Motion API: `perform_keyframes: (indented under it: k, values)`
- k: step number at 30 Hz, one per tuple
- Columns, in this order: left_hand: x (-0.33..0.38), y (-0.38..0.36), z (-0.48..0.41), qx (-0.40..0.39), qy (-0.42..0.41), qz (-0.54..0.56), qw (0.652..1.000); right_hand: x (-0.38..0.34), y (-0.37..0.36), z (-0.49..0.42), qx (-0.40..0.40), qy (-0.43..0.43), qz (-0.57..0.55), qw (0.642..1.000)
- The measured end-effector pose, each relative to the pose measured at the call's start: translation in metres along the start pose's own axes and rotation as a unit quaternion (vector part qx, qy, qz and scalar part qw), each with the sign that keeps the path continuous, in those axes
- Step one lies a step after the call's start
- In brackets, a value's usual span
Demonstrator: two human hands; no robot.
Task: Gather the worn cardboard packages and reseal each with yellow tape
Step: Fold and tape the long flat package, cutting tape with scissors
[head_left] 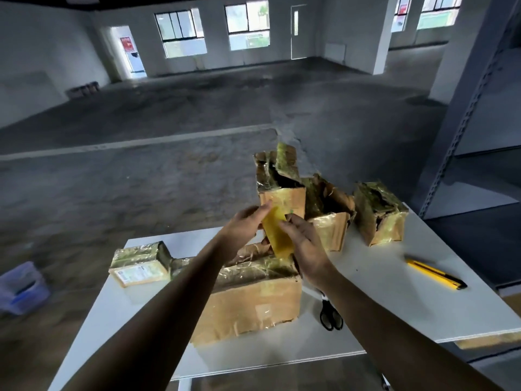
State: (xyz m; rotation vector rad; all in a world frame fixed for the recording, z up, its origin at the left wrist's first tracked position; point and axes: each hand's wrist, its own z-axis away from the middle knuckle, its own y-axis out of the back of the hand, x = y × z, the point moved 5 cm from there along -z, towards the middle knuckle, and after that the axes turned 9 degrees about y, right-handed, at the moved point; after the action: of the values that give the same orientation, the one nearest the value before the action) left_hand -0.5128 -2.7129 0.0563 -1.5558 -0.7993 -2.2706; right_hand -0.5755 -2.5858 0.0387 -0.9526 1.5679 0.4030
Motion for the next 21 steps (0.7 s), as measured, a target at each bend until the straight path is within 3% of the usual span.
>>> perform_keyframes:
  k: [6,9,15,21]
  values:
    - [-0.034,0.042,0.021,-0.082,0.142,0.127,0.978,0.013,-0.052,-0.004,-0.014,0.016,0.067,0.998]
    - [-0.04,0.06,0.028,-0.064,0.11,0.113,0.985,0.016,-0.075,-0.004,-0.008,0.0,0.077,0.997]
    - [-0.032,0.088,0.049,0.008,-0.058,0.094,0.994,0.028,-0.102,-0.013,0.058,-0.06,0.091,0.992]
    - [-0.056,0.117,0.044,0.051,-0.067,0.086,0.993,0.045,-0.101,-0.021,0.197,-0.169,-0.109,0.96]
